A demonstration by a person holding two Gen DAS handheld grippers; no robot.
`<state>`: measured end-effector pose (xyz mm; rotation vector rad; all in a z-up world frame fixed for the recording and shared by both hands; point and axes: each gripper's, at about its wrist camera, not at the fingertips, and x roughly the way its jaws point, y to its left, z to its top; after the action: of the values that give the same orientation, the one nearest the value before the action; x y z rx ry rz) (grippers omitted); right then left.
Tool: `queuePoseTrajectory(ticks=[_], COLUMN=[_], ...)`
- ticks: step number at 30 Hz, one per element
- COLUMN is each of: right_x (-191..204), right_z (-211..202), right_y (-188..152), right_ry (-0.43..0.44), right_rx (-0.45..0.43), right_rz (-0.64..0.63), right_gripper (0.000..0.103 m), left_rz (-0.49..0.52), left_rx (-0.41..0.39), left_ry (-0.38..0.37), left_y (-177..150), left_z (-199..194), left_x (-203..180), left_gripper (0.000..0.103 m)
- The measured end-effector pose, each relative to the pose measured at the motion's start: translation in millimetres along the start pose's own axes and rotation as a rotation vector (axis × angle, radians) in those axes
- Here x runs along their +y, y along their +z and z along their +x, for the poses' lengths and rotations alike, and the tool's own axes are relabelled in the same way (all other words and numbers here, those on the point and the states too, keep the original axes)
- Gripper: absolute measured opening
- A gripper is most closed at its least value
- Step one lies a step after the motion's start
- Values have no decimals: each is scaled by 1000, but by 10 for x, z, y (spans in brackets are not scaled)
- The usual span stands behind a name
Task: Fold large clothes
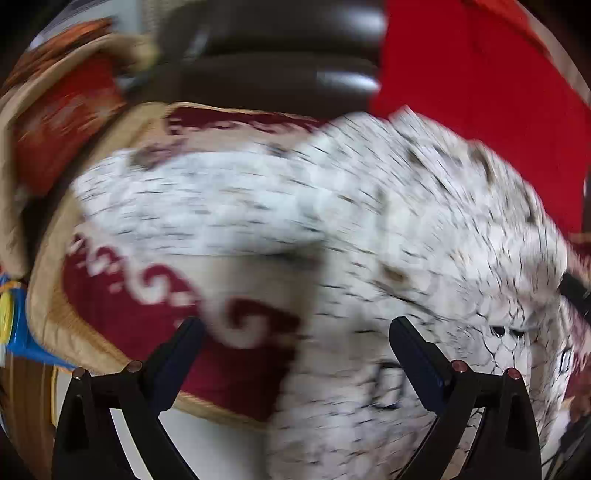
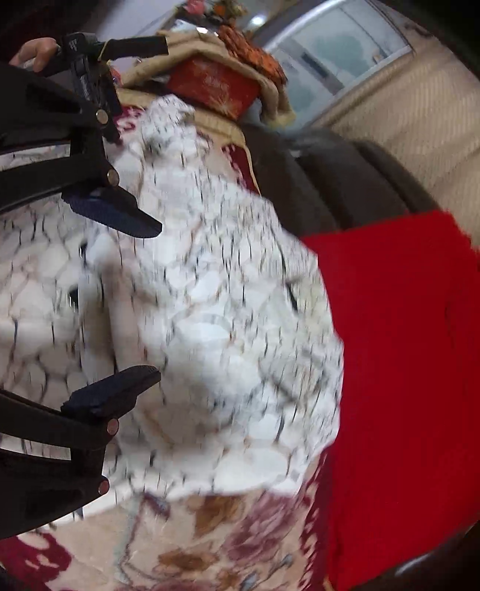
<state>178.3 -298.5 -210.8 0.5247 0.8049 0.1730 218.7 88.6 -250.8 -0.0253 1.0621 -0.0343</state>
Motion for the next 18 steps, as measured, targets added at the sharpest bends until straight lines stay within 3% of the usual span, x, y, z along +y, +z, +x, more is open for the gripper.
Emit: queuePoseTrajectory(ticks=[3, 6, 11, 18], right_x=[30, -52, 49, 177], right_z=[243, 567, 341, -123], right_y=[-73, -207, -174, -104], right_ry=[6, -76, -38, 1], right_rx=[68, 179, 120, 26], right_rz=[19, 43, 22, -50], right_gripper=[75, 75, 75, 75], left_rz=[-107, -228, -388, -569], left_rx=[-36, -41, -52, -91], left_ry=[32, 74, 92, 2], left_y=[-9, 2, 73, 276], left_z=[-136, -145, -22, 117], left_x=[545, 1113, 1792, 2282], left_gripper=[100, 100, 100, 100])
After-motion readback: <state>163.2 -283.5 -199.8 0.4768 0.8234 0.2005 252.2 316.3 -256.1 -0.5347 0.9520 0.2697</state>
